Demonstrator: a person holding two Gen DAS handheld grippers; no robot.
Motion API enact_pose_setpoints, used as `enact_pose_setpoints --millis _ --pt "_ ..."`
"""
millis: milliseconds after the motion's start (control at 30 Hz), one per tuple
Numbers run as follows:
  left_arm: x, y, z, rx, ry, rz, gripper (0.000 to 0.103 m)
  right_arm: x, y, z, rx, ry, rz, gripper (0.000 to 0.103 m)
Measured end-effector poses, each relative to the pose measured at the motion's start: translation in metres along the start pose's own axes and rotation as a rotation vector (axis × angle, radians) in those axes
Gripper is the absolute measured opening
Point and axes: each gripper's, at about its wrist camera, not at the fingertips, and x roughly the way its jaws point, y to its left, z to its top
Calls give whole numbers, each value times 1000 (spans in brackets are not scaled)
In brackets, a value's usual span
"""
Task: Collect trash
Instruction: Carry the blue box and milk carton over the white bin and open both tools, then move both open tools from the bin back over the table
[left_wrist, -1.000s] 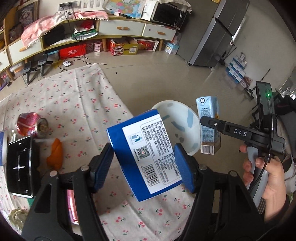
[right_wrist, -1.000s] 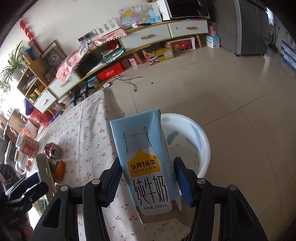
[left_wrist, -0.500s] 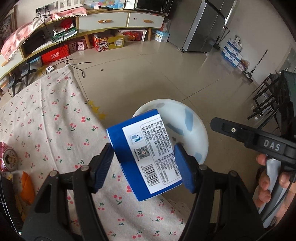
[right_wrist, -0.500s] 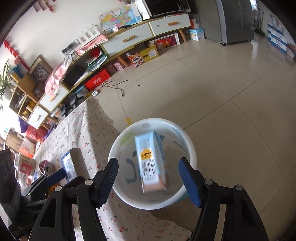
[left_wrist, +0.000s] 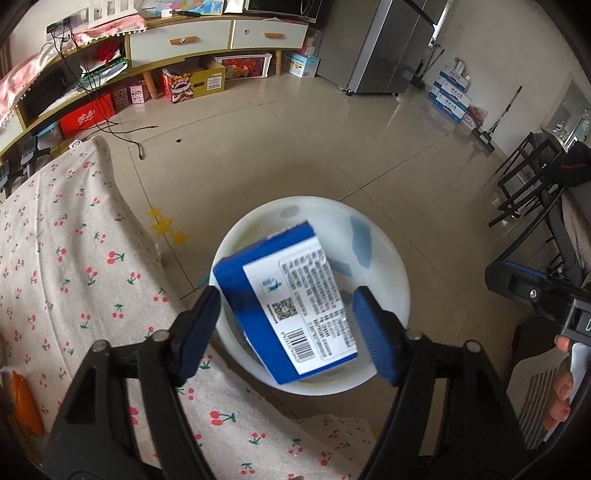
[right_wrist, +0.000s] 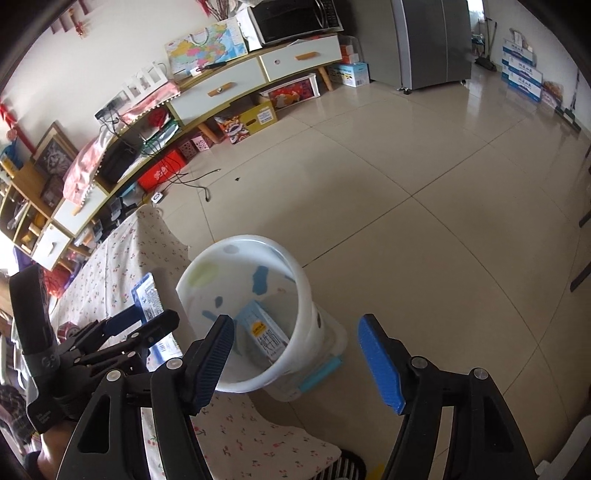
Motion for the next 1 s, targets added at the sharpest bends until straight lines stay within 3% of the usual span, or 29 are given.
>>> enact_pose_setpoints --millis 333,700,1000 --pt "-22 11 -2 -31 -7 22 86 -6 -3 -5 -1 6 -1 73" --pt "-69 47 -25 -73 -19 76 87 -13 28 -11 -65 1 14 78" --pt "-115 85 -56 -111 -49 141 94 -23 61 -23 -134 -5 25 84"
